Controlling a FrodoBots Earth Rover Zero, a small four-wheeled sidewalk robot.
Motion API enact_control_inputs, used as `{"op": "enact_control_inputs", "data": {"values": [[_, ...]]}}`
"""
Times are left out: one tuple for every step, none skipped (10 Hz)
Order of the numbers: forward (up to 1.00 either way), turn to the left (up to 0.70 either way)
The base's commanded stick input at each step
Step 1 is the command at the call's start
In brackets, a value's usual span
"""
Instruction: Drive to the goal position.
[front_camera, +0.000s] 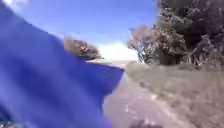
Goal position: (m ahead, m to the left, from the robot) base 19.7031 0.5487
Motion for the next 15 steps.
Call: {"op": "enact_control_inputs", "data": {"values": [[1.00, 0.00], [1.00, 0.00], [1.00, 0.00], [1.00, 0.00], [1.00, 0.00], [1.00, 0.00], [1.00, 0.00], [1.00, 0.00], [1.00, 0.00], [1.00, 0.00], [1.00, 0.00], [1.00, 0.00], [1.00, 0.00], [1.00, 0.00], [1.00, 0.00]]}}
